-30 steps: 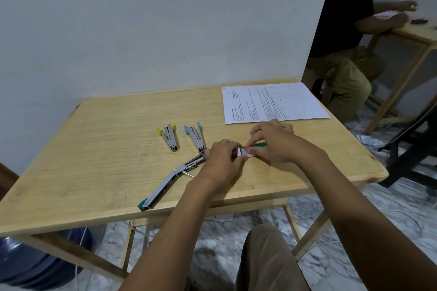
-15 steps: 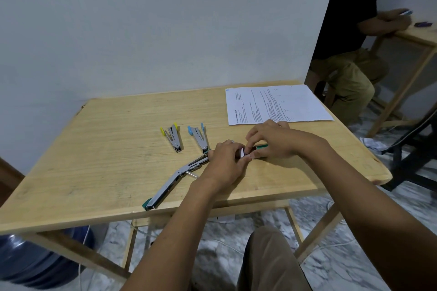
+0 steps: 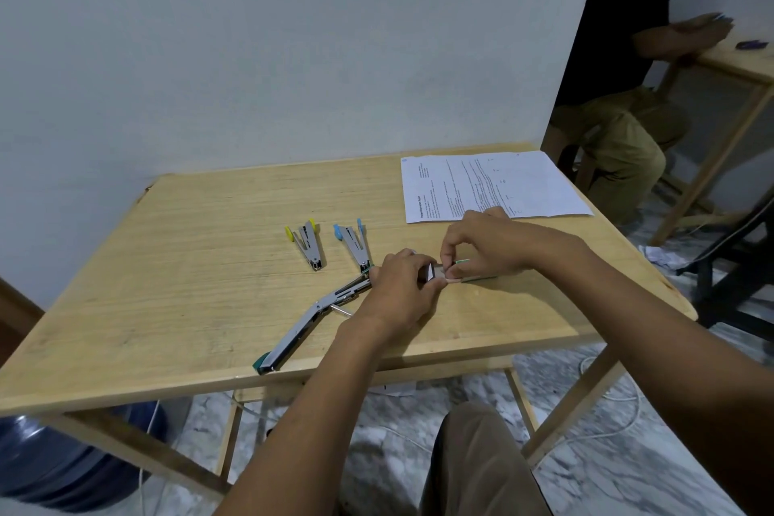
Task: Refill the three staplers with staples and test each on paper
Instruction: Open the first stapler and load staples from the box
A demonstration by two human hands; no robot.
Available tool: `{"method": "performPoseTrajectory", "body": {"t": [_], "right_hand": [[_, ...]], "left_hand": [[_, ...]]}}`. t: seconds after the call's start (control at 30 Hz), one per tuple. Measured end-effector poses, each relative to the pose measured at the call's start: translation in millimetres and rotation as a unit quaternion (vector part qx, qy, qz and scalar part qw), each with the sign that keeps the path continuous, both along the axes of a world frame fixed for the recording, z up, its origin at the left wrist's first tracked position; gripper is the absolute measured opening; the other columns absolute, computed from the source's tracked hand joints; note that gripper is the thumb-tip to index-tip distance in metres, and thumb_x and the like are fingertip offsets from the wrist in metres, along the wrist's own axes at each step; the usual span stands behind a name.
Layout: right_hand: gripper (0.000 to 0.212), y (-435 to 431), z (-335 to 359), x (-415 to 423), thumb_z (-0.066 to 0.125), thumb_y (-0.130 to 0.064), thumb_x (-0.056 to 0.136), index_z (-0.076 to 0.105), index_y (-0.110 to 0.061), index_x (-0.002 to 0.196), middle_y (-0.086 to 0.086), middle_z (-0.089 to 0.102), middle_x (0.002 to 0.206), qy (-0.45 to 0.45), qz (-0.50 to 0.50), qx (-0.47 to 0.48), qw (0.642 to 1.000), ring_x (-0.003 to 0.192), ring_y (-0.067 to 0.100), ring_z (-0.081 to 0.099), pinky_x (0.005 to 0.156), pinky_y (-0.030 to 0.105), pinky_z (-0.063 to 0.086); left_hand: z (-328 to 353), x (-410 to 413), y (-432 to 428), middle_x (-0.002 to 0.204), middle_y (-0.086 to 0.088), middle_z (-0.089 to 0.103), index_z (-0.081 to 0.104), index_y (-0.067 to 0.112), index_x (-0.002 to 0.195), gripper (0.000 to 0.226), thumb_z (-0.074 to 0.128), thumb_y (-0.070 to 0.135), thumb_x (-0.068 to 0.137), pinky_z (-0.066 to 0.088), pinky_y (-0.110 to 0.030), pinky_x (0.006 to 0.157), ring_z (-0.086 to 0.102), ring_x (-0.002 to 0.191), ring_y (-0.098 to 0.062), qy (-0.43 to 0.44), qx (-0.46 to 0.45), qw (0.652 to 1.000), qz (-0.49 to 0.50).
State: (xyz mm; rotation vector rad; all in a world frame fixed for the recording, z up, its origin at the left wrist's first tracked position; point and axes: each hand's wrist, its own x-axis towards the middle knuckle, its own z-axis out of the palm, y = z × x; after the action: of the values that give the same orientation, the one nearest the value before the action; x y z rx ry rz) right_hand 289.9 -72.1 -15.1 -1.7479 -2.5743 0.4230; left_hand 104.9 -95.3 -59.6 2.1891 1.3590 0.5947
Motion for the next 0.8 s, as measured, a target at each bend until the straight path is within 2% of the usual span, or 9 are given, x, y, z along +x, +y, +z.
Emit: {"method": "performPoseTrajectory", "body": {"t": [0.07, 0.17, 0.33, 0.43, 0.53, 0.67, 0.73, 0.8], "right_hand": [[0.033, -2, -5, 2, 0.053, -0.074, 0.064, 0.062, -0.05, 0.085, -0.021, 0.06, 0.099, 0.04, -0.031, -0.001, 0.999, 0.109, 0.02, 0.044, 0.101, 0.044, 0.033], [0.027, -5, -11, 3, 0.056, -0.07, 0.069, 0.063, -0.05, 0.086, -0.018, 0.061, 0.102, 0.092, -0.055, 0.016, 0.994, 0.11, 0.02, 0.043, 0.098, 0.041, 0.032], [0.004, -16, -7, -3, 0.071, -0.039, 0.084, 0.07, -0.035, 0.083, -0.023, 0.066, 0.087, 0.224, -0.097, 0.021, 0.97, 0.093, 0.011, 0.056, 0.074, 0.028, 0.042], [0.004, -23, -8, -4, 0.072, -0.029, 0.085, 0.071, -0.029, 0.088, -0.018, 0.067, 0.088, 0.278, -0.123, 0.057, 0.951, 0.092, 0.012, 0.06, 0.077, 0.023, 0.047], [0.012, -30, -13, -6, 0.069, -0.025, 0.087, 0.07, -0.028, 0.098, -0.015, 0.066, 0.086, 0.332, -0.152, 0.075, 0.928, 0.092, 0.011, 0.059, 0.077, 0.023, 0.048], [0.015, -38, -13, -11, 0.068, -0.022, 0.088, 0.072, -0.032, 0.099, -0.021, 0.064, 0.075, 0.386, -0.156, 0.088, 0.905, 0.082, 0.001, 0.055, 0.07, 0.011, 0.041], [0.011, -42, -13, -15, 0.069, -0.026, 0.089, 0.074, -0.034, 0.095, -0.017, 0.066, 0.082, 0.403, -0.165, 0.093, 0.895, 0.083, -0.002, 0.057, 0.072, 0.014, 0.042], [0.007, -44, -12, -20, 0.069, -0.03, 0.089, 0.074, -0.034, 0.092, -0.013, 0.07, 0.089, 0.425, -0.17, 0.092, 0.884, 0.089, -0.002, 0.062, 0.077, 0.019, 0.046]], "left_hand": [[0, 0, -1, 0.103, -0.001, 0.054, 0.063, 0.018, 0.124, 0.033, 0.057, 0.035, 0.096, 0.023, -0.033, 0.083, 0.046, 0.107, -0.022, -0.002, 0.0, 1.0, -0.003], [1, 0, -1, 0.104, -0.002, 0.055, 0.063, 0.018, 0.123, 0.031, 0.057, 0.033, 0.097, 0.024, -0.034, 0.084, 0.047, 0.108, -0.022, -0.002, -0.002, 1.0, 0.0], [5, 1, -4, 0.104, -0.002, 0.054, 0.056, 0.019, 0.131, 0.037, 0.055, 0.033, 0.097, 0.031, -0.042, 0.097, 0.047, 0.109, -0.023, 0.005, -0.007, 1.0, -0.001], [8, 0, -7, 0.119, -0.005, 0.057, 0.044, 0.022, 0.141, 0.049, 0.058, 0.034, 0.095, 0.028, -0.042, 0.102, 0.047, 0.116, -0.024, 0.004, -0.021, 1.0, 0.007], [18, -1, -14, 0.118, 0.0, 0.056, 0.035, 0.025, 0.145, 0.056, 0.059, 0.034, 0.094, 0.025, -0.037, 0.1, 0.047, 0.113, -0.021, 0.003, -0.032, 0.999, -0.005], [36, -23, -17, 0.107, 0.008, 0.048, 0.049, 0.029, 0.135, 0.045, 0.059, 0.04, 0.093, 0.025, -0.039, 0.102, 0.055, 0.103, -0.014, 0.006, 0.06, 0.998, 0.018], [39, -44, -14, 0.113, 0.006, 0.05, 0.054, 0.029, 0.131, 0.043, 0.059, 0.045, 0.091, 0.025, -0.038, 0.1, 0.052, 0.112, -0.016, 0.036, 0.104, 0.991, 0.076], [40, -66, -9, 0.123, 0.002, 0.051, 0.057, 0.028, 0.127, 0.045, 0.059, 0.051, 0.089, 0.027, -0.039, 0.099, 0.049, 0.119, -0.019, 0.11, 0.087, 0.979, 0.146]]}}
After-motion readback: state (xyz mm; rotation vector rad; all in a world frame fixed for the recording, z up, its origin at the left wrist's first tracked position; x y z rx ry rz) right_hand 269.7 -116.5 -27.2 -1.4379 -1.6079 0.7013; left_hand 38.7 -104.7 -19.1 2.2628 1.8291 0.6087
